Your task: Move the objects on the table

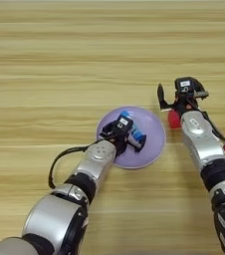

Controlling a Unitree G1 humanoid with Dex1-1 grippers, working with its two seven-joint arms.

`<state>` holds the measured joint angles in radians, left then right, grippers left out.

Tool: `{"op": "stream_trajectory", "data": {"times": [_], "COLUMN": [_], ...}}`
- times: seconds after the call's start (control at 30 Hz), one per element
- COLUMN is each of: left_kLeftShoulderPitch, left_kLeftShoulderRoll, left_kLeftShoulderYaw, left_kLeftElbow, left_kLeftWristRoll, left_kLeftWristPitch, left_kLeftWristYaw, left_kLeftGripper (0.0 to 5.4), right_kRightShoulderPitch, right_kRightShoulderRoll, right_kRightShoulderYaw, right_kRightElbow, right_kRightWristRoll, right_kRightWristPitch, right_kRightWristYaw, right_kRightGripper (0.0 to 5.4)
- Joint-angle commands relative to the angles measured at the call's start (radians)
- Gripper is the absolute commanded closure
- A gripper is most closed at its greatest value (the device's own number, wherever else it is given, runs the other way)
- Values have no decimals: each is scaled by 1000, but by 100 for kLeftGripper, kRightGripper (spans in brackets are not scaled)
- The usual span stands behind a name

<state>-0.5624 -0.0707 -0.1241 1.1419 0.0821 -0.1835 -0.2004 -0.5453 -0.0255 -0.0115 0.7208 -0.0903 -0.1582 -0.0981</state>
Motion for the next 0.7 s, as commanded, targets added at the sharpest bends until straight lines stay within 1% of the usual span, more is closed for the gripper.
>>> {"op": "stream_trajectory", "data": {"times": [0.03, 0.27, 0.5, 0.53, 0.6, 0.7], "left_kLeftShoulderPitch": [-15, -22, -22, -21, -18, -11], "left_kLeftShoulderRoll": [-1, -10, -6, -5, -3, 2], "left_kLeftShoulderYaw": [6, 8, 11, 11, 11, 11], "left_kLeftElbow": [8, 21, 26, 26, 22, 13], "left_kLeftWristRoll": [10, 9, 11, 12, 12, 14], "left_kLeftWristPitch": [-11, -18, -15, -16, -20, -29], "left_kLeftWristYaw": [8, 2, 12, 13, 13, 14], "left_kLeftGripper": [0, 0, 0, 18, 28, 64], "right_kRightShoulderPitch": [-8, -11, -11, -11, -10, -12], "right_kRightShoulderRoll": [1, -1, -1, 0, 1, 2], "right_kRightShoulderYaw": [-1, -1, -1, -1, -1, 0], "right_kRightElbow": [-3, 6, 8, 8, 8, 9], "right_kRightWristRoll": [6, 5, 5, 4, 4, 3], "right_kRightWristPitch": [16, 13, 10, 10, 10, 10], "right_kRightWristYaw": [4, 5, 3, 3, 2, 0], "right_kRightGripper": [4, 4, 4, 0, 0, 0]}}
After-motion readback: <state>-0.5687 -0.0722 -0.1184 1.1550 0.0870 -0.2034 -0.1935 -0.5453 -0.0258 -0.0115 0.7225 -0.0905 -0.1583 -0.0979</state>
